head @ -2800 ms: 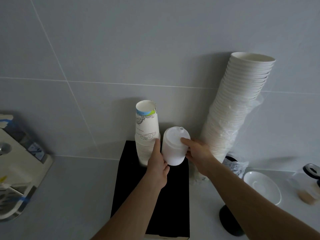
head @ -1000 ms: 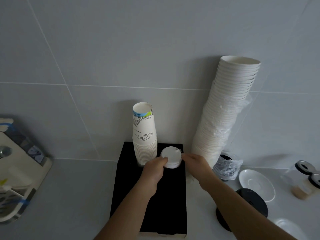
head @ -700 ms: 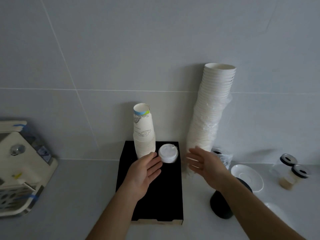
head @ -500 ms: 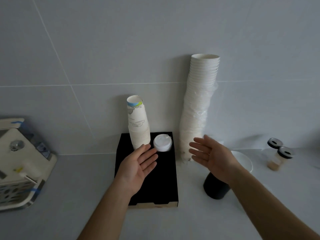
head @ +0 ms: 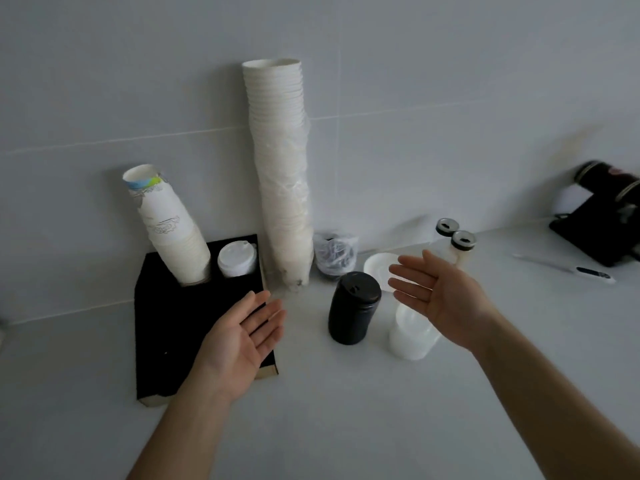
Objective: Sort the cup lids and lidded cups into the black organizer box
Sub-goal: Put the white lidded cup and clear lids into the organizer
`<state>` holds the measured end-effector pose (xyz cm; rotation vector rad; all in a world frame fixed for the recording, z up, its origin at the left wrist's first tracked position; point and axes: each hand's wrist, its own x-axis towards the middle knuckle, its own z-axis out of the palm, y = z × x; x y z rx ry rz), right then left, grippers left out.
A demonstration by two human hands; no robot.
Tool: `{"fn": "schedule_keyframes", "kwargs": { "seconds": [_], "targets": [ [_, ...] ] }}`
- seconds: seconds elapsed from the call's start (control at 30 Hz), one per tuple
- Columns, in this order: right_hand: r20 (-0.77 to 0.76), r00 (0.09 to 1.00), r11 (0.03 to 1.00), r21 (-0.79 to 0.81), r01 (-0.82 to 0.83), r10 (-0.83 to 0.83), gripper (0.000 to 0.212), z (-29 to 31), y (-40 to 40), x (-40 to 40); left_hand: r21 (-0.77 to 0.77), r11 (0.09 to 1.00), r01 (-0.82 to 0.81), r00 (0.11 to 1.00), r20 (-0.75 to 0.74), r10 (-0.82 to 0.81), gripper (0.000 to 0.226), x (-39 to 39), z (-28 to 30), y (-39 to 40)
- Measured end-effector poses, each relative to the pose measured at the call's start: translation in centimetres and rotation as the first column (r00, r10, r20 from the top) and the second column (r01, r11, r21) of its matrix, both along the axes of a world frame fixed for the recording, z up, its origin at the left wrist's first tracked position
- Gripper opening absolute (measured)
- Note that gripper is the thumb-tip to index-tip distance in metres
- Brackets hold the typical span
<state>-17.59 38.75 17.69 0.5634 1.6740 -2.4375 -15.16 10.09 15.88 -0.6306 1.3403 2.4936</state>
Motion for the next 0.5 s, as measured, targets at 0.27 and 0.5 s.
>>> {"fn": "schedule_keyframes", "kwargs": {
  "seconds": [0.27, 0.5],
  "targets": [
    [0.039, 0.997, 0.997, -0.001, 0.074, -0.074, 0.033, -3.1, 8.5, 0.6, -0.051, 0.991, 0.123, 0.987, 0.111, -0.117, 0.023, -1.1, -3.2, 8.1],
    [0.097, 0.994, 0.992, 0.119, 0.041, -0.053, 0.026, -8.1, 12.3, -0.7, -0.187, 0.945, 0.268, 0.946, 0.239, -0.221, 0.027, -1.6, -6.4, 12.8]
  ]
}}
